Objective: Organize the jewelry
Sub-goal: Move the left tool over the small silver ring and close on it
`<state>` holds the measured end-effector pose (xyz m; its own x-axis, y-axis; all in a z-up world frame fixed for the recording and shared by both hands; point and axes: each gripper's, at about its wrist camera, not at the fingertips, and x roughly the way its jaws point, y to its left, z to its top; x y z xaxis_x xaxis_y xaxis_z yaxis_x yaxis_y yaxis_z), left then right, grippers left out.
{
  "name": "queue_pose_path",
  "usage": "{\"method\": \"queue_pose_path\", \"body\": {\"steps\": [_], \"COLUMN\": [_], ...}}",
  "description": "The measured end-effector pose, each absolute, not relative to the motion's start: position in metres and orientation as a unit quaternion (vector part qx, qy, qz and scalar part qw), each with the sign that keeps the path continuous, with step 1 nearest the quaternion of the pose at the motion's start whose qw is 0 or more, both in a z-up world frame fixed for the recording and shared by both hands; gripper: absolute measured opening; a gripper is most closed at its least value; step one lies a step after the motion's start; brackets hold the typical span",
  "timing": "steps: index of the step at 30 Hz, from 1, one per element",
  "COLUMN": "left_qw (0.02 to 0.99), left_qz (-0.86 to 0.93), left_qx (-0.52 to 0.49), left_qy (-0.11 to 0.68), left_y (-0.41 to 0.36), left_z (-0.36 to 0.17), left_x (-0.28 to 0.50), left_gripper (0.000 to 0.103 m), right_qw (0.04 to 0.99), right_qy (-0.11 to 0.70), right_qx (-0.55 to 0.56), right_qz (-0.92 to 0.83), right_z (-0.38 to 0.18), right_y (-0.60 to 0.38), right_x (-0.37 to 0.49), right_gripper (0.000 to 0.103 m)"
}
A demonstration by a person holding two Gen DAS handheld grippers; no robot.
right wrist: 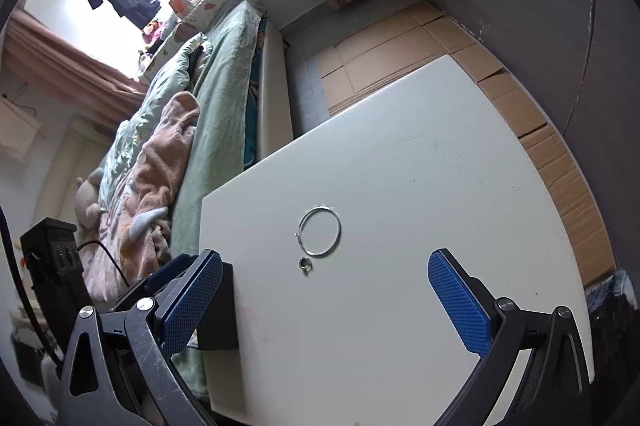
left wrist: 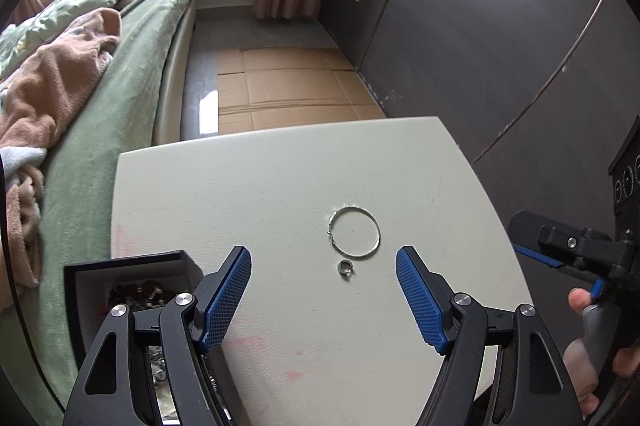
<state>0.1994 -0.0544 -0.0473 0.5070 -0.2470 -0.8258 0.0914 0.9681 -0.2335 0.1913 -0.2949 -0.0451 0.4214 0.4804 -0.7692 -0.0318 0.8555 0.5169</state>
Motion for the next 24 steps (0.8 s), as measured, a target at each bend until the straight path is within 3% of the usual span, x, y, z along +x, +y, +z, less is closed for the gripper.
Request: {"method": "queue_pose_path", "body": {"steps": [12, 19, 21, 24], "left_qw": [0.84, 0.834, 0.832, 0.833], "left_qz": [-0.092, -0.093, -0.095, -0.093], "left_qx": [-0.052, -0.035, -0.028, -0.011], "left_qy": [0.533, 0.542, 0.546, 0.546], "left_y": [-0.079, -0.092, -0.096, -0.103], "left_z": [-0.089, -0.103, -0.107, -0.113], "left_x": [0.223, 0.232, 0.235, 0.236], "left_gripper": [0.04, 0.035, 0.026, 0.023], "right_qw": [0.803, 0.802, 0.801, 0.799], "right_qy": [0.533, 0.536, 0.536, 0.537], "right_qx": [0.239, 0.239, 0.24, 0.247], "right_qz": [0.118, 0.115, 0.114, 0.11], "right_z": [-0.059, -0.06, -0.06, -0.062], "right_y": [-0.309, -0.308, -0.308, -0.31], "right_x": [0.205, 0.214, 0.218, 0.222], "right_gripper": [0.103, 0.103, 0.103, 0.103]}}
